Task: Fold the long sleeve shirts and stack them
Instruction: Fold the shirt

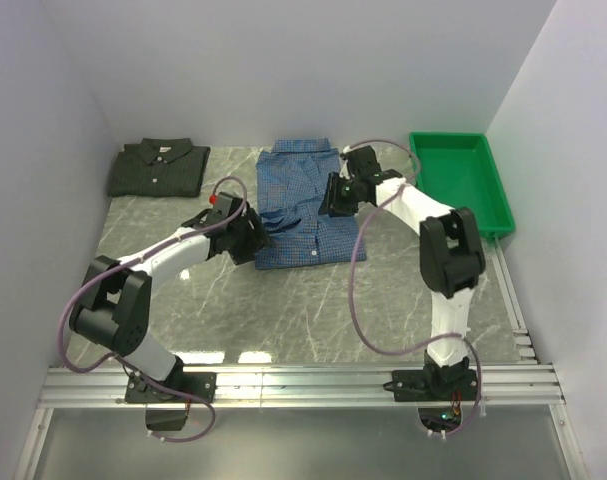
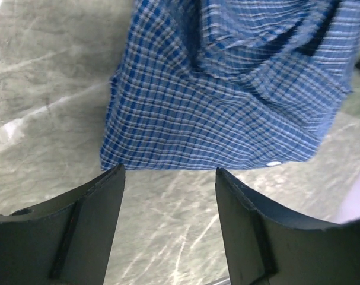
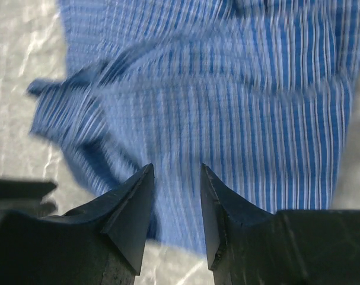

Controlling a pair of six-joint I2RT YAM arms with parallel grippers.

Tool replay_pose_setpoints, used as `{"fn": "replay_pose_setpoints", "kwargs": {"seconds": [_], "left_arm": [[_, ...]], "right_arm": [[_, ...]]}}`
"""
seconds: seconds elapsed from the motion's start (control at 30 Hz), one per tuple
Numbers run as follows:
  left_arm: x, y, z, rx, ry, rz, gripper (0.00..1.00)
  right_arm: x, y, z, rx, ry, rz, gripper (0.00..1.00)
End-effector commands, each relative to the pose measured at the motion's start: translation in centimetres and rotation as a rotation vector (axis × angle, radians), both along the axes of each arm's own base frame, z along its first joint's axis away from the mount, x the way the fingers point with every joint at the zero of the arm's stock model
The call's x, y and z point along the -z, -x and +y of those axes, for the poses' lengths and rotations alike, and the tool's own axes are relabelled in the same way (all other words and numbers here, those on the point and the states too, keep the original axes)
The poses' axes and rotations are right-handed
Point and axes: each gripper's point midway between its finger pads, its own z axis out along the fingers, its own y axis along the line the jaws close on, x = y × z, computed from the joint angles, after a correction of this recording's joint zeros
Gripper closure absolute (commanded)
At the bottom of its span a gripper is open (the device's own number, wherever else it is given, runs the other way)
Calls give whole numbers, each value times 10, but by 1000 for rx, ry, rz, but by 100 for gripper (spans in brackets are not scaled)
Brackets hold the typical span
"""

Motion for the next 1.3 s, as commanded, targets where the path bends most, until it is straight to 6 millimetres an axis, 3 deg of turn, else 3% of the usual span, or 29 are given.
{"fn": "replay_pose_setpoints", "kwargs": {"seconds": [0.0,0.1,0.13,0.17,0.2,0.27,0.43,0.5,0.6,0.63,0.67,0.7,0.73,0.77,0.8,0.83,0.9,0.93,1.0,1.03,1.17,1.27], "left_arm": [[2,-8,1,1,-31,-40,32],[13,-7,2,-2,-47,-17,33],[18,-5,2,0,-51,-2,34],[20,-4,3,-2,-54,4,34],[25,-3,4,0,-59,13,35],[30,0,6,-2,-70,25,35],[34,4,11,-12,-86,32,35],[33,5,12,-19,-86,32,35],[30,3,12,-32,-81,21,34],[29,1,10,-30,-73,15,35],[29,1,9,-28,-66,19,35],[32,0,8,-29,-69,26,35],[31,-2,7,-30,-62,22,35],[31,-2,4,-24,-53,28,35],[33,-3,4,-25,-57,31,35],[33,-5,4,-28,-56,32,36],[35,-6,5,-34,-64,34,38],[34,-8,5,-39,-65,28,39],[40,-10,8,-54,-87,38,41],[42,-12,8,-57,-92,40,43],[55,-13,4,-31,-98,71,49],[66,-8,7,-27,-115,97,61]], "right_arm": [[-4,-34,13,-8,-31,-47,56],[17,-53,14,12,-5,-27,56],[12,-64,15,21,-11,-44,56],[25,-68,15,28,-3,-22,56],[26,-75,11,40,-2,-23,56],[20,-91,9,73,-14,-47,56],[-8,-128,-19,201,-40,-125,55],[-26,-128,-27,219,-33,-155,55],[-53,-110,-33,217,-44,-203,54],[-36,-92,-37,217,-32,-156,54],[-57,-82,-40,222,-45,-186,54],[-58,-74,-42,235,-54,-186,54],[-36,-55,-49,247,-32,-130,54],[-48,-44,-52,260,-42,-142,54],[-46,-37,-53,268,-56,-133,54],[-38,-19,-55,262,-60,-108,54],[-36,-4,-46,229,-126,-92,54],[-20,10,-46,226,-128,-54,54],[-16,17,-44,218,-153,-54,54],[-1,27,-46,221,-144,-23,53],[24,35,-42,214,-177,9,54],[47,45,-41,214,-178,58,54]]}}
